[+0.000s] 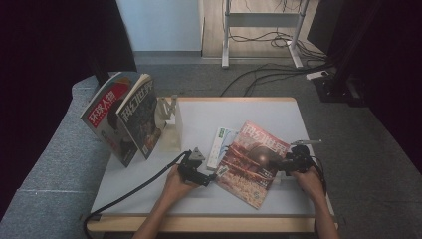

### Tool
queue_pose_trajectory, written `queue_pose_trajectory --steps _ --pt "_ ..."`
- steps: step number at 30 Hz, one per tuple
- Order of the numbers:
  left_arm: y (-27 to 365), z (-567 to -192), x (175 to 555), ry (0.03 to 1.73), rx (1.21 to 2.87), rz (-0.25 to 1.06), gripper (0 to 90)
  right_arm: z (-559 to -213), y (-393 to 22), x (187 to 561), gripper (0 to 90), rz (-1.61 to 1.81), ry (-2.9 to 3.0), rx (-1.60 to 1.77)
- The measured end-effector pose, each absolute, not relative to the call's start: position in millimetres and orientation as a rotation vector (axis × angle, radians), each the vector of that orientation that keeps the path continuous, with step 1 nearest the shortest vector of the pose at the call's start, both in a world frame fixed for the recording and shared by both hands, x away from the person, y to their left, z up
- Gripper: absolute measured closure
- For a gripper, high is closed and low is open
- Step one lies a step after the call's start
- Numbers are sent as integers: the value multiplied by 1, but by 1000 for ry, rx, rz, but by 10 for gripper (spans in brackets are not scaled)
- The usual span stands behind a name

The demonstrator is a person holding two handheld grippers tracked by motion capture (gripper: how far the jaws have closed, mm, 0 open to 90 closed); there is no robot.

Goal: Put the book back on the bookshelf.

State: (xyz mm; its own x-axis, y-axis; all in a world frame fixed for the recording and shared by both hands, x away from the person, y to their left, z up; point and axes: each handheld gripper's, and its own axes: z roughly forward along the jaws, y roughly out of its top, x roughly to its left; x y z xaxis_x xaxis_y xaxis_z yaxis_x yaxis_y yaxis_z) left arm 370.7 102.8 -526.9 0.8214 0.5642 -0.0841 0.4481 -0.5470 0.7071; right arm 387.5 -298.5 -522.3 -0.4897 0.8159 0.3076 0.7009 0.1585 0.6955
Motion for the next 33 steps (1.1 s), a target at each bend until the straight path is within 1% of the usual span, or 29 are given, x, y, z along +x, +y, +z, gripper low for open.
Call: queue_pose_trajectory --steps 2,5,7,14,26,30,33 --pt "103 -527 371 737 2239 198 93 -521 -298 389 0 1229 2277 1498" --pt "103 -527 370 736 2238 199 93 -522 -299 390 37 1237 2301 1599" --pt "103 -527 370 735 2238 199 93 -522 -301 388 44 1250 2317 1592" --pt "103 -527 370 735 2238 199 94 -524 -299 386 18 1252 2322 1575" --pt "103 -527 370 734 2238 200 94 -521 -297 390 20 1243 2315 1572" --pt "103 -527 370 734 2239 202 94 -517 -298 392 52 1229 2291 1552" --pt "103 -527 371 737 2239 197 94 -513 -300 392 103 1225 2250 1542"
